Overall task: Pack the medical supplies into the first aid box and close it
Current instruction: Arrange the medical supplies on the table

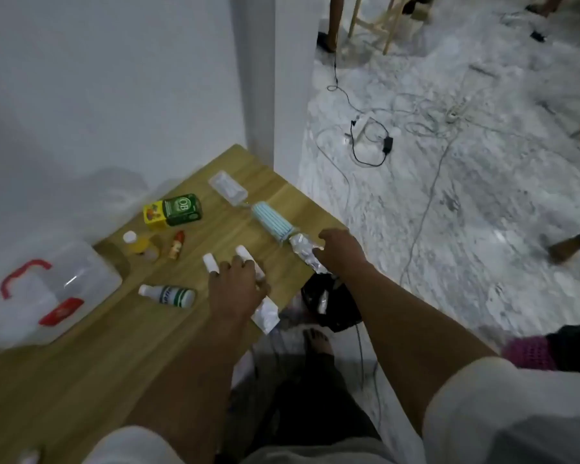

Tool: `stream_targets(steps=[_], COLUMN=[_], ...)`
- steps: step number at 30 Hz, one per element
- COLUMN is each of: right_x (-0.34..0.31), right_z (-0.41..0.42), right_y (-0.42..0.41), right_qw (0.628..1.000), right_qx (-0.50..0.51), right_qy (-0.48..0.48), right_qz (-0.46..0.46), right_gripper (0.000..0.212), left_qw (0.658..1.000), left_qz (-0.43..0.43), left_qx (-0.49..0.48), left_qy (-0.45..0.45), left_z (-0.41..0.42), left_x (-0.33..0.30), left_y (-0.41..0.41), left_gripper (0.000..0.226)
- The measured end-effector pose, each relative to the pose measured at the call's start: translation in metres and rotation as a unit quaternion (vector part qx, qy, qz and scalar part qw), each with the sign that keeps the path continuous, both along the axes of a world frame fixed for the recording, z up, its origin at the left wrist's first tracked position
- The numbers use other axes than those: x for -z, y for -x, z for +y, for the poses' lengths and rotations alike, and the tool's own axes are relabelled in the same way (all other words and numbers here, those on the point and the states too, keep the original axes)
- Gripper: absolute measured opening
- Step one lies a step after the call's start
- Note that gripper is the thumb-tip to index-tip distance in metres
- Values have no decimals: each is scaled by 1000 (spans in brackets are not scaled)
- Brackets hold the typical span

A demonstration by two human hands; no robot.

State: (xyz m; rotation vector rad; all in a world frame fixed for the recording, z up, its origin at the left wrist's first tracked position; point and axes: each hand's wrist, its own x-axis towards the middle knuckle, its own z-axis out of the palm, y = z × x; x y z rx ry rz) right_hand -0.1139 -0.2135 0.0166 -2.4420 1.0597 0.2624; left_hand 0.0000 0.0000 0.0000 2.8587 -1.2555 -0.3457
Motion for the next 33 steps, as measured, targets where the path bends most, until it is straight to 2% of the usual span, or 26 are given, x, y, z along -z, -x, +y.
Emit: stream_targets(steps=[2,7,13,17,20,23,25,28,30,33], right_x=[15,47,60,62,60,57,54,44,35,27], right_z=[1,11,12,8,8,13,19,24,23,16], right_y=[-2,-2,-5,-6,-4,3,13,36,57,92], right_qw=[1000,996,992,984,979,970,959,936,928,915], right_qx=[17,56,116,166,178,188,209,260,286,342], right_qy=[-17,-10,-32,-65,-95,-150,-174,-200,-201,-181], right_qz=[17,62,23,-3,2,-44,-84,-127,-129,-115], right_gripper=[50,56,52,60,53,20,10,12,11,27], left_qw=[1000,998,996,997,998,996,994,984,971,950], left_qz=[3,-17,-32,-21,-13,36,83,143,192,269], left_qx=[-18,-30,0,24,50,78,75,39,-4,-35], left_qy=[-19,-61,-78,-68,-48,-5,23,95,140,157], left_z=[-1,1,5,8,10,13,12,0,-16,-49], left_x=[9,24,34,36,37,33,24,-2,-17,-28], left_y=[1,3,-3,-9,-6,-2,5,26,41,59], left_gripper=[38,54,64,59,35,30,28,11,14,10])
